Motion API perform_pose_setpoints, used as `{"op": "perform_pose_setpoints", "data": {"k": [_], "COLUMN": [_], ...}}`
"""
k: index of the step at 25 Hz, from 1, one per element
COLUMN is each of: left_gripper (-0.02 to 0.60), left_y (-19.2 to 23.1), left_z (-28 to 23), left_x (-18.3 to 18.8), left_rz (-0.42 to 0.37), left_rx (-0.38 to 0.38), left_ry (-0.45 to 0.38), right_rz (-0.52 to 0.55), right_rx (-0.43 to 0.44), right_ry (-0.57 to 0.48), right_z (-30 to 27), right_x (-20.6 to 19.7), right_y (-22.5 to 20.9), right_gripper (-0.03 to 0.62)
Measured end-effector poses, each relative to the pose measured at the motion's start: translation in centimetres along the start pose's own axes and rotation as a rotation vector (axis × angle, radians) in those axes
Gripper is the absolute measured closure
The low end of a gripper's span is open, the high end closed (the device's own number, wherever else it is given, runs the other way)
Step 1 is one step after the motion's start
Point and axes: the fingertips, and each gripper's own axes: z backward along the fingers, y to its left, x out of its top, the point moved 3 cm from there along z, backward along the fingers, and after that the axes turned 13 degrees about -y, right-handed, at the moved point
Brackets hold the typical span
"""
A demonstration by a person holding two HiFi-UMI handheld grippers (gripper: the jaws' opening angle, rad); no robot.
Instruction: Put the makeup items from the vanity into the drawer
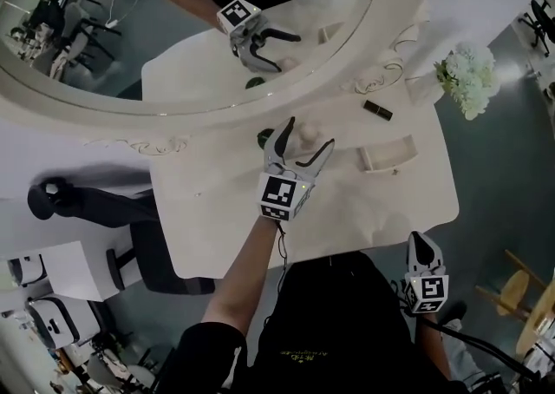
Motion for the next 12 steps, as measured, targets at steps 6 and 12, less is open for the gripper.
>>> {"op": "perform_pose_setpoints", "data": {"k": [6,12], "left_gripper": [0.198,0.198], "left_y": [-0.4,-3.1], "left_z": [-0.5,-2.9], "left_x": [1.1,6.1], "left_rz": [-0.015,-0.089], "left_rx": [-0.011,-0.085], "left_ry": [-0.029,-0.110], "right_rz": [-0.012,-0.024], "right_rx": [-0.027,-0.026], "right_ry": [0.007,-0.006], "right_z": [0.3,0.0], "right_x": [-0.4,-0.1], "right_y": [-1.0,-1.4], "right_gripper": [0.591,0.591]}}
